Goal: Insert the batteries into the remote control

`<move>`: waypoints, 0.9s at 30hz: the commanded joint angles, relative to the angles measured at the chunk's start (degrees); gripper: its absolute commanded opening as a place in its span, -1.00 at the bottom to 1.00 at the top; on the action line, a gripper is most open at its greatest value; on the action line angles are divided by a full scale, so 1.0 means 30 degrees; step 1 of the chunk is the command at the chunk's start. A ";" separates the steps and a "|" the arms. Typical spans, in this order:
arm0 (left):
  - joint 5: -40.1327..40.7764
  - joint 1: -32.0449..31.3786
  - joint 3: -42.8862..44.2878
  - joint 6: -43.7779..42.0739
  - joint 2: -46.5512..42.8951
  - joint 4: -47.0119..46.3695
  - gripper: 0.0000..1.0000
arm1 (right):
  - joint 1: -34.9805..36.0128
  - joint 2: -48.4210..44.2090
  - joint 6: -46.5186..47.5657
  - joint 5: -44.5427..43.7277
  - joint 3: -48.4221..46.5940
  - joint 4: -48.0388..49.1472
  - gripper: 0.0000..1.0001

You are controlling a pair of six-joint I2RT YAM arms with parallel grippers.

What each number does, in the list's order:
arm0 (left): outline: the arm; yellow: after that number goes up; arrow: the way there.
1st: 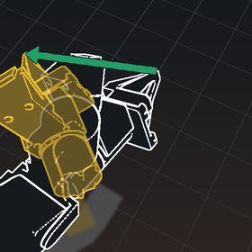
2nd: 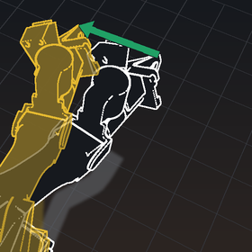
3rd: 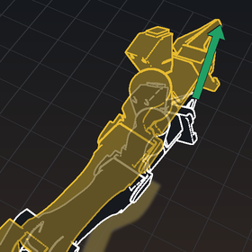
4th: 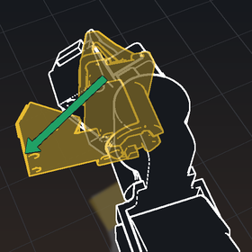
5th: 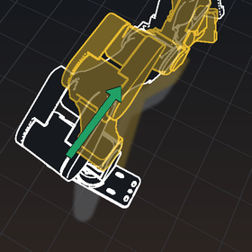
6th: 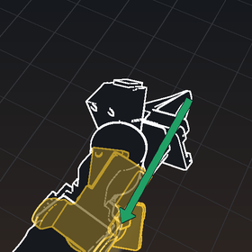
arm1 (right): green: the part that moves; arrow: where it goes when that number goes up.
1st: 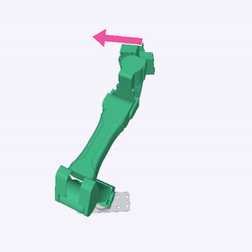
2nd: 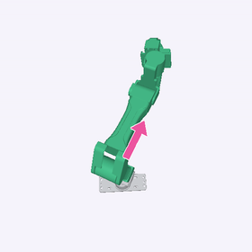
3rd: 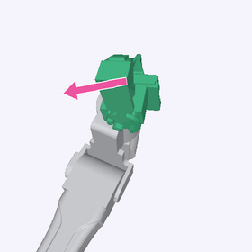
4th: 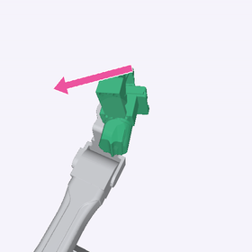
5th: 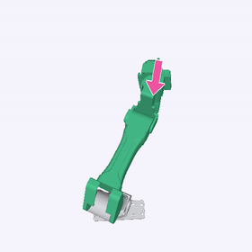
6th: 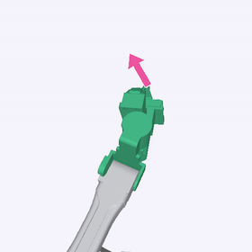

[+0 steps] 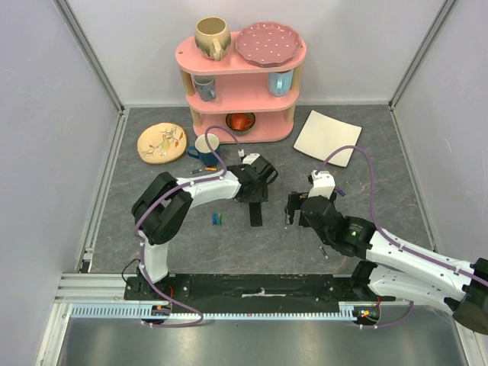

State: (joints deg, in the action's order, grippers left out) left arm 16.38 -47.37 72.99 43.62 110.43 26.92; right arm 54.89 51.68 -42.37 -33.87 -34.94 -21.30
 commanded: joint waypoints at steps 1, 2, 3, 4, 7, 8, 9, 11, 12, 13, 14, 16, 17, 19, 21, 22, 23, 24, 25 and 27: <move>0.1013 -0.0497 0.1037 0.0166 0.1038 0.1222 0.40 | -0.0046 -0.0410 0.0061 -0.0225 0.0220 0.0127 0.95; 0.1130 -0.0613 0.1186 0.0256 0.1157 0.1658 0.40 | -0.0017 -0.0527 0.0032 -0.0167 0.0220 0.0040 0.95; 0.1334 -0.0673 0.1303 0.0372 0.1245 0.1778 0.39 | -0.0017 -0.0586 0.0002 -0.0224 0.0220 -0.0019 0.96; 0.1365 -0.0702 0.1507 0.0519 0.1449 0.1925 0.38 | -0.0017 -0.0760 0.0002 -0.0225 0.0220 -0.0048 0.95; 0.1541 -0.0819 0.1743 0.0783 0.1684 0.2160 0.34 | -0.0017 -0.0996 0.0002 -0.0341 0.0220 -0.0194 0.95; 0.1570 -0.0907 0.1802 0.0813 0.1772 0.2190 0.31 | -0.0017 -0.1054 0.0002 -0.0342 0.0220 -0.0282 0.96; 0.1600 -0.0937 0.1831 0.0842 0.1831 0.2248 0.29 | -0.0017 -0.1113 -0.0027 -0.0371 0.0249 -0.0341 0.95; 0.1600 -0.1024 0.1861 0.0872 0.1977 0.2277 0.21 | -0.0017 -0.1231 -0.0085 -0.0400 0.0279 -0.0458 0.95; 0.1629 -0.1025 0.1861 0.0901 0.2007 0.2278 0.18 | 0.0012 -0.1318 -0.0086 -0.0400 0.0366 -0.0488 0.96; 0.1600 -0.1054 0.1803 0.0988 0.2037 0.2278 0.15 | -0.0016 -0.1348 -0.0144 -0.0458 0.0338 -0.0517 0.95; 0.1600 -0.1054 0.1802 0.0989 0.2095 0.2278 0.11 | -0.0017 -0.1406 -0.0144 -0.0459 0.0396 -0.0604 0.95; 0.1542 -0.1083 0.1773 0.0989 0.2154 0.2248 0.06 | -0.0017 -0.1494 -0.0232 -0.0488 0.0425 -0.0634 0.95; 0.1541 -0.1083 0.1744 0.0989 0.2183 0.2248 0.00 | -0.0017 -0.1523 -0.0261 -0.0488 0.0454 -0.0664 0.95; 0.1483 -0.1083 0.1686 0.0989 0.2183 0.2249 -0.05 | -0.0017 -0.1494 -0.0291 -0.0488 0.0455 -0.0664 0.95; 0.1483 -0.1083 0.1656 0.0989 0.2125 0.2249 -0.10 | -0.0017 -0.1523 -0.0320 -0.0459 0.0455 -0.0693 0.95; 0.1483 -0.1083 0.1627 0.1018 0.2067 0.2248 -0.11 | -0.0017 -0.1553 -0.0349 -0.0459 0.0455 -0.0693 0.95; 0.1512 -0.1083 0.1598 0.0989 0.2008 0.2219 -0.14 | -0.0017 -0.1524 -0.0320 -0.0517 0.0397 -0.0693 0.95; 0.1599 -0.1083 0.1597 0.1018 0.1950 0.2190 -0.15 | -0.0017 -0.1524 -0.0349 -0.0431 0.0396 -0.0693 0.95; 0.1629 -0.1083 0.1539 0.1018 0.1688 0.2190 -0.17 | -0.0017 -0.1553 -0.0349 -0.0401 0.0338 -0.0722 0.95; 0.1920 -0.1083 0.1480 0.1018 0.1249 0.2102 -0.25 | 0.0012 -0.1611 -0.0291 -0.0313 0.0191 -0.0810 0.95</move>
State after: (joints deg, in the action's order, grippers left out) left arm 21.50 -50.24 78.30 44.27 114.37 32.60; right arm 54.89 47.97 -42.83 -33.91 -34.09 -23.33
